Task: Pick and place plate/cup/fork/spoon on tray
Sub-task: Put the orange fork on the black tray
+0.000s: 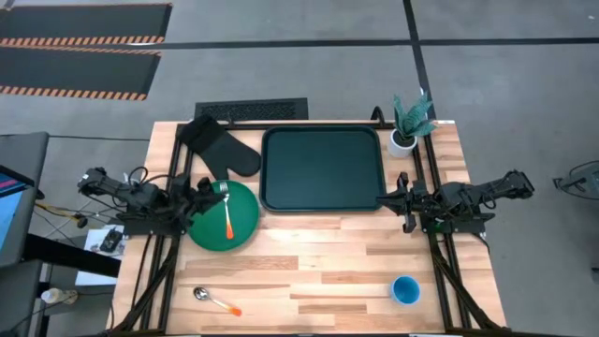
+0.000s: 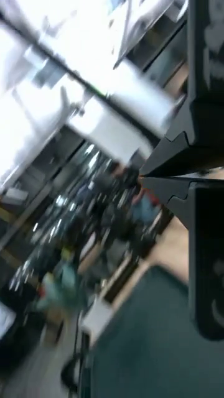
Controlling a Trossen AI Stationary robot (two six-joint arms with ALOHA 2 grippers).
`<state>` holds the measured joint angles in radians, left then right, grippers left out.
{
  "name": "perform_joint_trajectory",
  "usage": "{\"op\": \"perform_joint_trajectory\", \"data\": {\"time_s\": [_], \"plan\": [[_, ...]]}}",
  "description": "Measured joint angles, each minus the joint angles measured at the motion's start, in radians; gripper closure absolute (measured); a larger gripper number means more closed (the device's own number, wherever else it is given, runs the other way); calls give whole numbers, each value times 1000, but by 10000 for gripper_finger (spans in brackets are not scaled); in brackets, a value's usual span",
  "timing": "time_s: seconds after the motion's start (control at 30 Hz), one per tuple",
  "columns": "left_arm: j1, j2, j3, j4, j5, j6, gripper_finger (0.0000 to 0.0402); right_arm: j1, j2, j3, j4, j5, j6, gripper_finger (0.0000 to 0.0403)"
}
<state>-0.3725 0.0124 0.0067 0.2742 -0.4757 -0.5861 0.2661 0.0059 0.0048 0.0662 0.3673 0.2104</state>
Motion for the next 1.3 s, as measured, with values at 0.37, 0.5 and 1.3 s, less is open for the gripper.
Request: {"op": "perform_joint_trajectory", "data": {"time_s": [0.37,0.5,1.3], "plan": [[0,0,0,-56,-244,15,401,-7,0,0,24,2,16,351],[0,0,0,-91,-252,2,402,-5,0,0,98,4,223,351],[2,1,13,174,-436,-155,359,-20,0,27,179,59,316,351]]}}
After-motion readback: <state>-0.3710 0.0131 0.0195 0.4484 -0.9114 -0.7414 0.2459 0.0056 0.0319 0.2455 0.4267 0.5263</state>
